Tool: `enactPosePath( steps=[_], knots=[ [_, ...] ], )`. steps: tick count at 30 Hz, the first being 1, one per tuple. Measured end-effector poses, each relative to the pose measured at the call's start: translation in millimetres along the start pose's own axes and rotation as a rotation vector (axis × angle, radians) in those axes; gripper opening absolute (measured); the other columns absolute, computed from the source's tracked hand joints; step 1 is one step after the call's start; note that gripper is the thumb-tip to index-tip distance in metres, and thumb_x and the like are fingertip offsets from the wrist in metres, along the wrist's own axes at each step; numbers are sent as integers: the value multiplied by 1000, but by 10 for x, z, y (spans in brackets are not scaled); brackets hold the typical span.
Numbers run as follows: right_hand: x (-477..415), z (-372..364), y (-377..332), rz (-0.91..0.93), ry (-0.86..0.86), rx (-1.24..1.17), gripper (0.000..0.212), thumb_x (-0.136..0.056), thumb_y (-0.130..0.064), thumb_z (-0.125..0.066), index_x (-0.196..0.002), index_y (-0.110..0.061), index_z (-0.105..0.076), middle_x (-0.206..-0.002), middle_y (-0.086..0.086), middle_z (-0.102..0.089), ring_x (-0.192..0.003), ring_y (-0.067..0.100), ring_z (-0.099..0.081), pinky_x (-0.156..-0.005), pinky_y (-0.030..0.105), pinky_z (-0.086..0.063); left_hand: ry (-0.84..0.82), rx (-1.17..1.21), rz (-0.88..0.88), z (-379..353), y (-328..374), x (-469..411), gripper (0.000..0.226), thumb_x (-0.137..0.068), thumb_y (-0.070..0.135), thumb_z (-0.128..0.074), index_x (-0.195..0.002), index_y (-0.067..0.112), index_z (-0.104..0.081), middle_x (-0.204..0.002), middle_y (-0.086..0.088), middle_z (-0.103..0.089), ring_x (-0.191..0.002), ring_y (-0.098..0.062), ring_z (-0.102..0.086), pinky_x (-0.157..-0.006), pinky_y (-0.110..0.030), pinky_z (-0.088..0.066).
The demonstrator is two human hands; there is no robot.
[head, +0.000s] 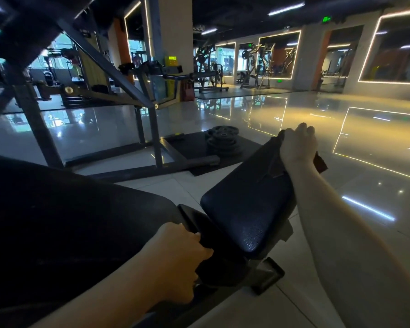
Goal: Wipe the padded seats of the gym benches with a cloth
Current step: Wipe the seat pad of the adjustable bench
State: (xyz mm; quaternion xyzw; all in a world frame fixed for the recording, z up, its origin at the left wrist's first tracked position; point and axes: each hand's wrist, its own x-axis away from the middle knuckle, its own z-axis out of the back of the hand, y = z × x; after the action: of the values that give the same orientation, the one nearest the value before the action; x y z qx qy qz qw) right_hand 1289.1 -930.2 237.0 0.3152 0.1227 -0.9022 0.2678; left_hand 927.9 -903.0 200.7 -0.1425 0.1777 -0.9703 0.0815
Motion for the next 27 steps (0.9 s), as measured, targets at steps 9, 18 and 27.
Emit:
enactPosePath(
  steps=[9,18,27],
  knots=[
    [545,-241,-825,317,-184,-99,22,-94,-13,-54,-112,-12,-67,-118,13,-50,-111,30,-46,-85,37,-50,37,-30,3,-90,-24,-63,57,-96,44,-46,-149,36,-27,-144,-5,-47,-122,-33,-54,-81,-33,-48],
    [1519,-305,-1347,530,-388,-159,24,-98,-21,-51,-118,-12,-62,-124,12,-49,-114,30,-46,-85,36,-45,19,-50,27,-83,-13,-61,56,-95,44,-47,-148,37,-30,-143,-3,-49,-119,-29,-57,-86,-37,-50],
    [1871,-119,-1274,336,-500,-377,28,-98,-32,-51,-103,-11,-69,-108,11,-64,-97,28,-60,-70,33,-36,92,106,53,100,-29,39,35,-83,49,-61,-110,26,-63,-90,6,-62,-82,-15,-60,-81,-35,-53]
  ],
)
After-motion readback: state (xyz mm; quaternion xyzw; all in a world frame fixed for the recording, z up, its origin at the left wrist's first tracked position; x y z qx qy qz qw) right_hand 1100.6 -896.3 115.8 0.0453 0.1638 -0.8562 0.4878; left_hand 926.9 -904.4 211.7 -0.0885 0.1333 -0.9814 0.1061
